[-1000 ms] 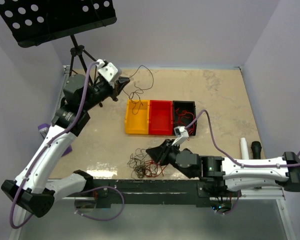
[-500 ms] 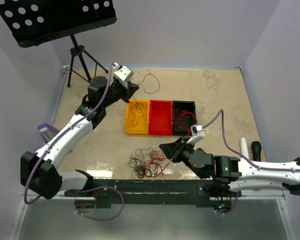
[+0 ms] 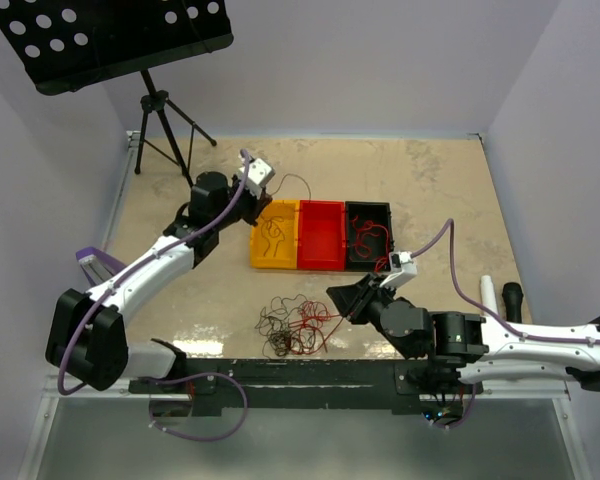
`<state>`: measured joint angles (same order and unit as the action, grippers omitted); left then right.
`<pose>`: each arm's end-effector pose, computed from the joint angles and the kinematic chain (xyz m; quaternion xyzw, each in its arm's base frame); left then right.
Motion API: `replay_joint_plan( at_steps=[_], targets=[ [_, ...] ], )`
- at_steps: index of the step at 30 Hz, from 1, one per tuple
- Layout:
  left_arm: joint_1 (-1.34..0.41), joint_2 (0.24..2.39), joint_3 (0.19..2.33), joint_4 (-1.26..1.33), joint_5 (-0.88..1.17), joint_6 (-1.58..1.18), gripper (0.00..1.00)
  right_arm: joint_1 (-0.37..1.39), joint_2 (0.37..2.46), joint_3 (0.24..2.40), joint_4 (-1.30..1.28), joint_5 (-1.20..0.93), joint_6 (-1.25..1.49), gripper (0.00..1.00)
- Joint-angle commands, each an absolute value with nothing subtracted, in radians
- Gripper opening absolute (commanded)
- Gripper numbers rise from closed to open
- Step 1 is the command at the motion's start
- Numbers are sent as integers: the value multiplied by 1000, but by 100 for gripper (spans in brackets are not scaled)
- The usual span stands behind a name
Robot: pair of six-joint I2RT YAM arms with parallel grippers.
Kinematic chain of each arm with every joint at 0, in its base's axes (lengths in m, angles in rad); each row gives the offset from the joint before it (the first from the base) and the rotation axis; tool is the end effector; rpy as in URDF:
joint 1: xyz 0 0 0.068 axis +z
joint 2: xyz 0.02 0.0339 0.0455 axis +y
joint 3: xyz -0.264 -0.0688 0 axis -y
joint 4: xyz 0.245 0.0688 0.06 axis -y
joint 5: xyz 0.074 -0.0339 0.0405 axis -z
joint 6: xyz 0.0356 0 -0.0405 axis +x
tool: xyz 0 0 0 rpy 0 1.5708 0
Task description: Untangle the cables
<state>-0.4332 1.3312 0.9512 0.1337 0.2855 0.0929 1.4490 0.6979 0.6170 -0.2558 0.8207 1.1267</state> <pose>0.2790 -0.1401 0.3084 0.2874 0.7310 -0.2136 0.5808 0.0452 0.1552 0.2907 0.1078 0.7752 0.4187 0.4606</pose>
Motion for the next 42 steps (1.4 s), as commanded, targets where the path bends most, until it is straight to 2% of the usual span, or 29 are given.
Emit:
replay_joint_plan(
  at_steps=[1, 11, 15, 29, 35, 39, 40, 42],
  targets=[
    [-430, 1316, 874, 57, 192, 192, 0, 1453, 683, 655, -275, 873, 1154, 22],
    [-437, 1314, 831, 2, 94, 162, 0, 1453, 698, 637, -285, 856, 1190, 21],
    [-446, 1422, 922, -188, 9, 181, 0, 1451, 696, 656, -316, 877, 1198, 20],
    [-561, 1551, 1058, -169, -9, 195, 0, 1451, 744, 658, -318, 899, 1221, 22],
    [-563, 1626, 1097, -104, -41, 202, 0, 1453, 726, 661, -344, 907, 1238, 22],
    [-561, 1680, 1153, -149, -66, 201, 0, 1451, 722, 667, -354, 908, 1227, 21],
    [-560, 1689, 1173, -179, -63, 199, 2, 1451, 724, 670, -357, 910, 1227, 21],
    [-555, 1695, 1215, -242, -20, 204, 20, 1450, 733, 675, -367, 911, 1232, 21]
  ],
)
